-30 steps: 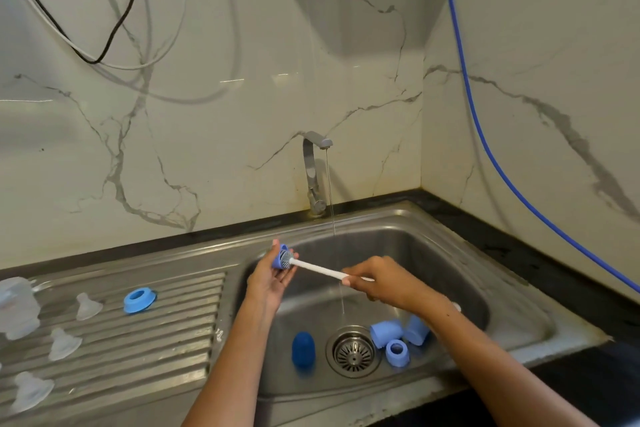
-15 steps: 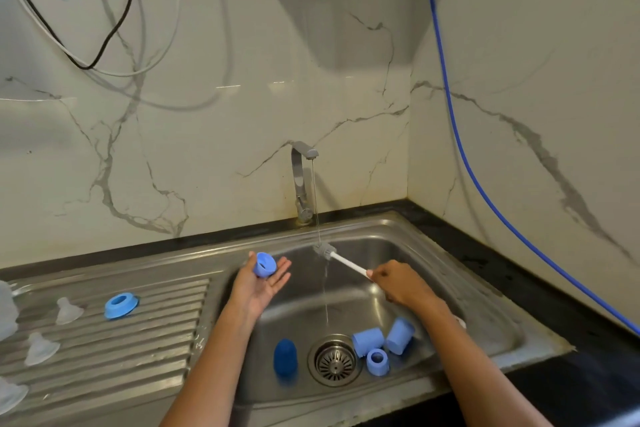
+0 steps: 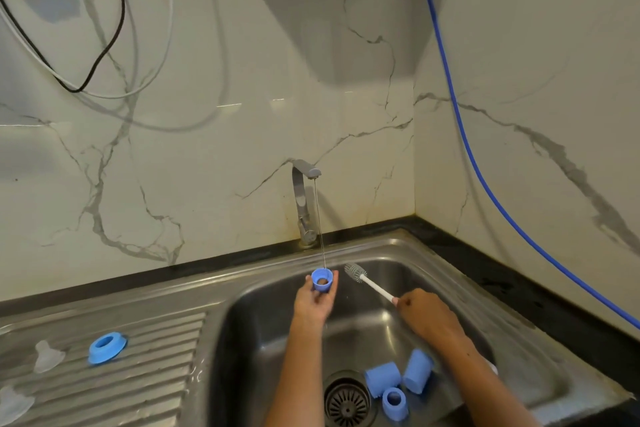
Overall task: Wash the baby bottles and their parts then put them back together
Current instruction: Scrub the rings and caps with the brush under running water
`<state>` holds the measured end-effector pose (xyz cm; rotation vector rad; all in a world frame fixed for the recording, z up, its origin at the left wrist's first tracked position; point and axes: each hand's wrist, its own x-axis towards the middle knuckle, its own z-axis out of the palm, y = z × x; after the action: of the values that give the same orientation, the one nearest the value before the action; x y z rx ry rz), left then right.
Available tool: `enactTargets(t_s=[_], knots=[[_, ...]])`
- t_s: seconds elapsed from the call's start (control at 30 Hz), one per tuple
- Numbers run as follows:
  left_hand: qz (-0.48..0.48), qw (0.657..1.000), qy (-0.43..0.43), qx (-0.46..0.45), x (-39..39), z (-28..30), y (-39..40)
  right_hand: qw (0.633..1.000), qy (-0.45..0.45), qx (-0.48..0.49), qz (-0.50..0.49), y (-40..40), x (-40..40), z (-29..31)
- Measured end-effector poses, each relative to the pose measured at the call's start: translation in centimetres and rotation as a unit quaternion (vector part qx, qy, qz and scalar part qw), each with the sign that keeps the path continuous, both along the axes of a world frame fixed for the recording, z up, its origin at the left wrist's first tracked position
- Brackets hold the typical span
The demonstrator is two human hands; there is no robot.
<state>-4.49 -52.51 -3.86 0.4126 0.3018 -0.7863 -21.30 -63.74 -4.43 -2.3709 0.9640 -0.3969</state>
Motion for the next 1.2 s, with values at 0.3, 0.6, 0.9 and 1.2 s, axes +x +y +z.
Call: enactTargets(t_s=[0.3, 0.6, 0.9, 1.2], knots=[[-0.064, 0.993, -0.087, -0.05, -0.4, 0.9, -0.5, 0.999, 0.022, 0.031, -0.005, 0.0, -0.2, 0.4], [0.035, 0.989, -0.066, -0.125, 0.5, 0.9, -0.3, 0.998, 0.039, 0.049, 0.006, 0.0, 0.1, 0.4], [-0.085, 0.991, -0.104, 0.007, 0.0, 0.8, -0.9, 0.998, 0.032, 0.062, 0.007, 0.4, -0.1, 0.8], [-0.085, 0.982, -0.08, 0.147, 0.8, 0.0, 0.6, 0.996, 0.044, 0.078, 0.008, 0.3, -0.1, 0.7]])
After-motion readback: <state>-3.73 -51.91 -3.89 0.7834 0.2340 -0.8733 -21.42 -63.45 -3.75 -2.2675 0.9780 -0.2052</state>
